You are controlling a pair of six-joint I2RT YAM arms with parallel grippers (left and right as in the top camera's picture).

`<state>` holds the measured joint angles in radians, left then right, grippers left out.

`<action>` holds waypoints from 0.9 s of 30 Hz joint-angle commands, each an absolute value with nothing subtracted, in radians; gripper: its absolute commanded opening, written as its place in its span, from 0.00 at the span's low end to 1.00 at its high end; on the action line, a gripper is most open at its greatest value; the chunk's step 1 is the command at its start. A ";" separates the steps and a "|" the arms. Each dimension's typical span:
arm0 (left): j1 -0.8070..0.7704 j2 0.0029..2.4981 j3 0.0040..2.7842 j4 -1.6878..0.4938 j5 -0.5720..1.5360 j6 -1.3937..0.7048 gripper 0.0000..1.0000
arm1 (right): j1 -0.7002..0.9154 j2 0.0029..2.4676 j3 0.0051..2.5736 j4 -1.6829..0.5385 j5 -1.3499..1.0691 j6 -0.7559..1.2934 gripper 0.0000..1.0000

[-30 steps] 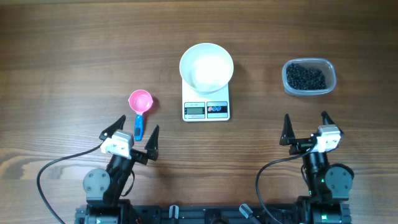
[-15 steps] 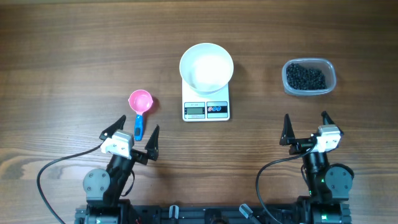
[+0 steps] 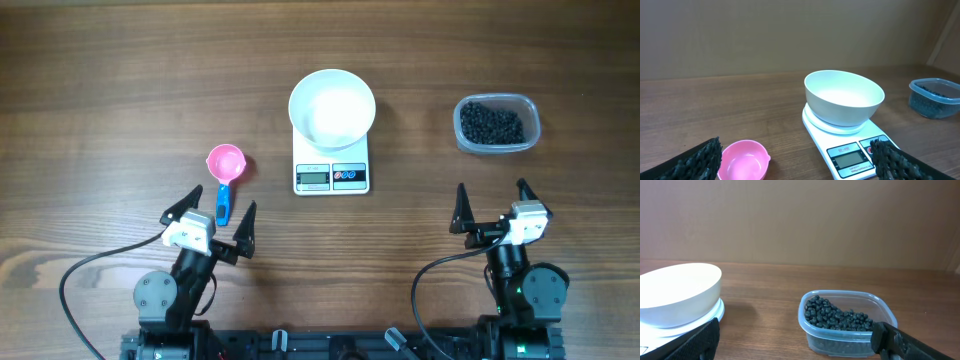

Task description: Scoop item into bowl and weigh 150g on scale

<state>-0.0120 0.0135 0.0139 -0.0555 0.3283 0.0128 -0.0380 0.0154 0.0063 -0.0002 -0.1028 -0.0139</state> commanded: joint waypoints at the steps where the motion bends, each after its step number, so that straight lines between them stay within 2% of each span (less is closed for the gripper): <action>1: -0.008 0.003 0.013 -0.062 0.354 -0.001 1.00 | -0.031 0.007 0.005 0.002 -0.086 -0.026 1.00; 15: -0.008 0.003 0.013 -0.056 0.358 -0.001 1.00 | -0.031 0.007 0.005 0.002 -0.086 -0.026 1.00; 18: -0.009 0.003 0.013 0.010 0.435 -0.008 1.00 | -0.031 0.007 0.005 0.002 -0.086 -0.026 1.00; 27: -0.009 0.003 0.015 0.418 0.438 -0.008 1.00 | -0.031 0.007 0.005 0.002 -0.086 -0.026 1.00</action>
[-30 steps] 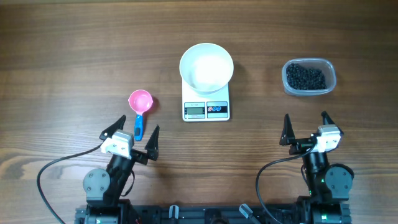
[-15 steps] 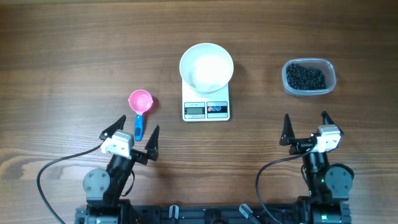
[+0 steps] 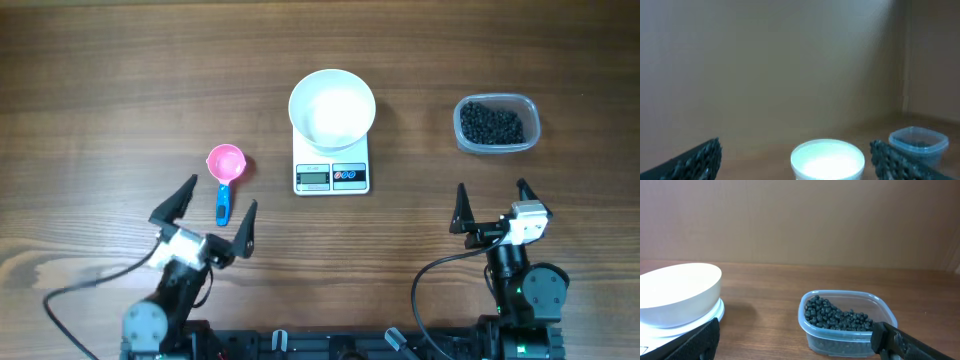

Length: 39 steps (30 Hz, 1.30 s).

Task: Scoop item into bowl and weigh 150g on scale
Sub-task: 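Reach the left gripper to the pink scoop's blue handle and grasp it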

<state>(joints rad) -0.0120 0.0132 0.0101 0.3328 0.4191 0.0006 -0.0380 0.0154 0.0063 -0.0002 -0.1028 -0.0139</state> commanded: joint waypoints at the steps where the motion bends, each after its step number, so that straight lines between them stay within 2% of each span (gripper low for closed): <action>1: -0.009 0.003 0.042 0.429 0.440 -0.008 0.99 | -0.031 0.007 0.005 0.002 -0.086 -0.026 1.00; 11: -0.009 0.200 0.349 0.141 0.491 -0.007 1.00 | -0.031 0.007 0.005 0.002 -0.086 -0.026 1.00; 16: -0.009 0.500 0.593 -0.268 0.485 0.106 1.00 | -0.031 0.007 0.005 0.002 -0.086 -0.026 1.00; 18: -0.009 0.619 0.654 -0.355 0.486 0.125 1.00 | -0.031 0.007 0.005 0.002 -0.086 -0.026 1.00; 23: -0.009 0.871 0.688 -0.386 0.606 0.124 1.00 | -0.031 0.007 0.005 0.002 -0.086 -0.026 1.00; 26: -0.001 0.976 0.688 -0.393 0.572 0.113 1.00 | -0.031 0.007 0.005 0.002 -0.086 -0.026 1.00; 29: 0.055 1.055 0.699 -0.405 0.458 -0.071 1.00 | -0.031 0.007 0.005 0.002 -0.086 -0.026 1.00; 32: 0.145 1.121 0.707 -0.421 0.444 -0.176 1.00 | -0.031 0.007 0.005 0.002 -0.086 -0.026 1.00; 39: 0.209 1.174 0.706 -0.465 0.443 -0.218 1.00 | -0.031 0.007 0.005 0.002 -0.086 -0.026 1.00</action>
<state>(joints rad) 0.2001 1.1656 0.6849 -0.4351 0.4526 -0.1738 -0.0380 0.0154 0.0063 -0.0002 -0.1028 -0.0139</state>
